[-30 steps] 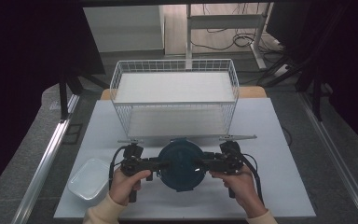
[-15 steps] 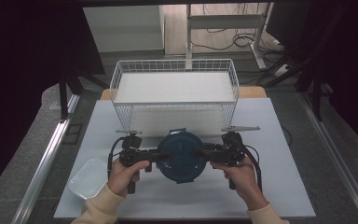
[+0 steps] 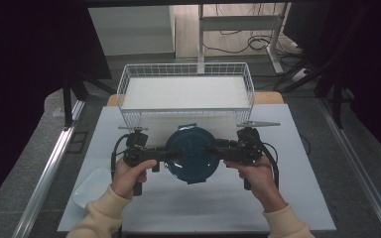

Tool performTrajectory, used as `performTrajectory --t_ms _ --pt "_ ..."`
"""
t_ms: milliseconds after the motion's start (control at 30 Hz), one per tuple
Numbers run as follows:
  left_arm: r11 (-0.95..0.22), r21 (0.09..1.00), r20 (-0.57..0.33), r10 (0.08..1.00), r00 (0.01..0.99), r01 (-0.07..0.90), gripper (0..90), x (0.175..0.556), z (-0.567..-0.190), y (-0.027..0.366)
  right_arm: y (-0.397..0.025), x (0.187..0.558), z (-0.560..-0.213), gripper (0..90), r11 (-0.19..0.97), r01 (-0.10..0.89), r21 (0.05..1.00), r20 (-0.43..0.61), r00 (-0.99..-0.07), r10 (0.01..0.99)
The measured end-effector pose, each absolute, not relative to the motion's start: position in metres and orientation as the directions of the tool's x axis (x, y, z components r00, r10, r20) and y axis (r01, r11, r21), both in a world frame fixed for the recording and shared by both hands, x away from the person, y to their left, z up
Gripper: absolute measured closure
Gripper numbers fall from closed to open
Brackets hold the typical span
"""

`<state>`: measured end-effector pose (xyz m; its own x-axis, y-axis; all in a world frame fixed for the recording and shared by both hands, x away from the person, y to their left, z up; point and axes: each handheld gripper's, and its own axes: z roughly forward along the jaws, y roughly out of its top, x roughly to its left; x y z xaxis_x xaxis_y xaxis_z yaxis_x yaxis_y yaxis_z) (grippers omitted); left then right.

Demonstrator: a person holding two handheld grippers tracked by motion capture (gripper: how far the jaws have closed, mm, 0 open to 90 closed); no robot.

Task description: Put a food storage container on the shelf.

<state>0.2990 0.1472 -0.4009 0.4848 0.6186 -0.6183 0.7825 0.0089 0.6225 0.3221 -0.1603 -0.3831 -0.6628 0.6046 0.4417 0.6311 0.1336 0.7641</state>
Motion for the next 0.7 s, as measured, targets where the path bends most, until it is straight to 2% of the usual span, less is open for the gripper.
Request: performTrajectory --t_ms 700 --pt "0.011 0.668 -0.582 0.631 0.513 0.744 35.3 0.309 -0.36 0.151 -0.159 0.331 -0.348 39.8 0.124 0.588 0.799 0.419 -0.693 0.586"
